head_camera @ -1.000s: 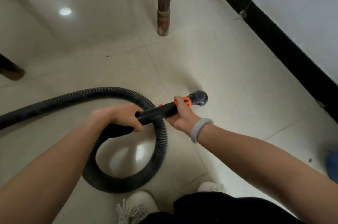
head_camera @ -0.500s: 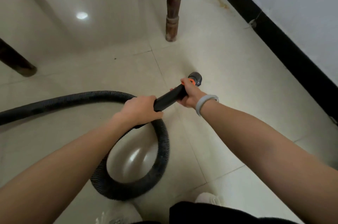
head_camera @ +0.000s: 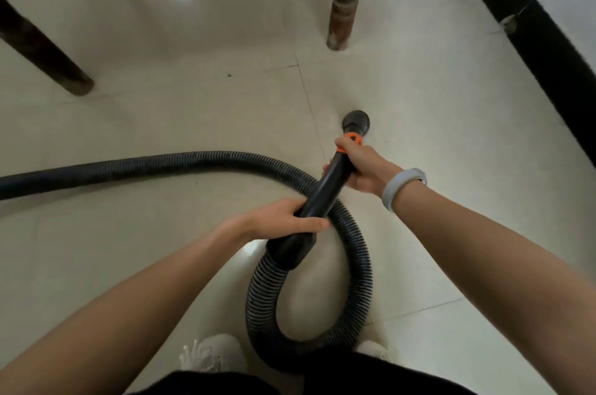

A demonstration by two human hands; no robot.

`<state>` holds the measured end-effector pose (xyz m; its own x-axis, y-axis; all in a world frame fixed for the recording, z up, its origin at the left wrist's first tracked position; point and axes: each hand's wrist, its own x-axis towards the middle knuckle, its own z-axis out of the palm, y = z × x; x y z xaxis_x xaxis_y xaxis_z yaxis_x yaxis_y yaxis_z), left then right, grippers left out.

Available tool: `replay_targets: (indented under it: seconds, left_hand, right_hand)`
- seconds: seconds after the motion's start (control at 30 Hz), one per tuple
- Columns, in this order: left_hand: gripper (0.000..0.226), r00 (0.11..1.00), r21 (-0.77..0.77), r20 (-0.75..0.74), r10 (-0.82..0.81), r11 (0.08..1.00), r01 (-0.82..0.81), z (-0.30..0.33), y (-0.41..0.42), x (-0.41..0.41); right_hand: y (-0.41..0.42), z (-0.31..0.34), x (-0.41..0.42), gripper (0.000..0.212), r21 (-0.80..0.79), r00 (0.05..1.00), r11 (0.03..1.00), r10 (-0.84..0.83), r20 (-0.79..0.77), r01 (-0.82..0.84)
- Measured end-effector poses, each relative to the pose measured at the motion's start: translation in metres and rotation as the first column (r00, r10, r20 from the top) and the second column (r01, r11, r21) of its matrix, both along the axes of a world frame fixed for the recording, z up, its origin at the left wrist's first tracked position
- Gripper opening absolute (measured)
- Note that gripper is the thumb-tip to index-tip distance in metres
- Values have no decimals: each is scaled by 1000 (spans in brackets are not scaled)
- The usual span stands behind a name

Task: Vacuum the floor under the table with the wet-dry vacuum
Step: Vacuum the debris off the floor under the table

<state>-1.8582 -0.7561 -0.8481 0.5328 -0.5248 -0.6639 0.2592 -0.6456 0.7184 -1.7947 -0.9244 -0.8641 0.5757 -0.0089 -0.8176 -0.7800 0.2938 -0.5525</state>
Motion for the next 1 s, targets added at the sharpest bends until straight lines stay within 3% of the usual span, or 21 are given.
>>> replay_targets:
  seconds: [0.1, 0.3, 0.43, 0.5, 0.6, 0.67, 0.73, 0.77, 0.83, 1.0]
  left_hand:
    - [22, 989, -50, -38, 144, 988, -146, 3, 7, -8]
    - [41, 945, 28, -66, 321, 947, -320, 12, 70, -20]
    - [33, 883, 262, 235, 406, 849, -459, 0, 132, -29]
    - [35, 785, 369, 386, 485, 698, -613, -11, 162, -32]
    - [40, 597, 374, 519, 611, 466, -802, -24, 188, -32]
    - [44, 585, 375, 541, 604, 449, -811, -32, 193, -32]
    - [50, 636, 408, 550, 542, 489, -771, -42, 193, -33]
    - [53, 660, 428, 561, 500, 507, -748, -45, 193, -32]
    - [58, 698, 467, 576, 426, 530, -708, -51, 195, -29]
    - [66, 871, 591, 386, 304, 643, -486, -72, 201, -31]
  right_hand:
    - [25, 3, 13, 28, 19, 981, 981, 193, 27, -194]
    - [106, 22, 30, 22, 17, 875, 885, 458, 160, -466]
    - [145, 54, 45, 14, -132, 688, 735, 671, 276, -665]
    - [158, 64, 52, 18, -333, 478, 538, 842, 250, -774]
    - [161, 64, 49, 30, -625, 89, 120, 993, 81, -771]
    - [149, 54, 34, 33, -763, -84, -112, 994, -77, -636]
    - [126, 38, 20, 36, -823, -178, -293, 956, -235, -487]
    - [114, 32, 16, 37, -827, -187, -347, 938, -293, -442]
    - [95, 23, 15, 36, -827, -142, -360, 932, -332, -431]
    - [103, 26, 32, 30, -701, -1, -181, 968, -249, -690]
